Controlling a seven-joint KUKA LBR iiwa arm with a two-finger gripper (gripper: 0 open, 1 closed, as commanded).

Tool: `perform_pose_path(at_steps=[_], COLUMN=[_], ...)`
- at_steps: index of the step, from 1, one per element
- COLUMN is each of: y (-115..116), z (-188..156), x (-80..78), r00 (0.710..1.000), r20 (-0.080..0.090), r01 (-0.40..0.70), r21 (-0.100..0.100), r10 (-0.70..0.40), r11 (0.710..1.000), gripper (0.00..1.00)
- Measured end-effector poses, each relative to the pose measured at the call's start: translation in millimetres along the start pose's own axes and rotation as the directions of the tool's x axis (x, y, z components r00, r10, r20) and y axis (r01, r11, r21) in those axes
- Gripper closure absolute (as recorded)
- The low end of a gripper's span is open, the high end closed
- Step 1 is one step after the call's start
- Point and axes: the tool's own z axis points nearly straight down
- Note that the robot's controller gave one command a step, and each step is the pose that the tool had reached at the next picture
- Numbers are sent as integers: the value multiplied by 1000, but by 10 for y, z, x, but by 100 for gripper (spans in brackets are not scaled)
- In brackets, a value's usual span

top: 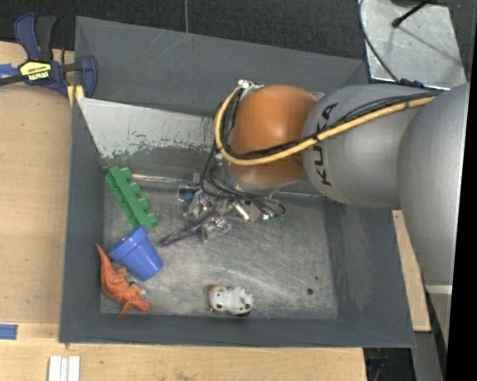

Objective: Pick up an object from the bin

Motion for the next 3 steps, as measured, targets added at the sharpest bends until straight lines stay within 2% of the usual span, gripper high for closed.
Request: perform_pose_path(at_steps=[1,2,3], y=[12,15,3], z=[-51,-249,-407], x=[28,35,13], r00=[1000,1000,1000], r20=[-17,-24,-17], r01=[0,-1,-2], r21=[-6,-9,-5], r10=[0,1,2], r11=[1000,1000,1000], gripper=[100,100,100])
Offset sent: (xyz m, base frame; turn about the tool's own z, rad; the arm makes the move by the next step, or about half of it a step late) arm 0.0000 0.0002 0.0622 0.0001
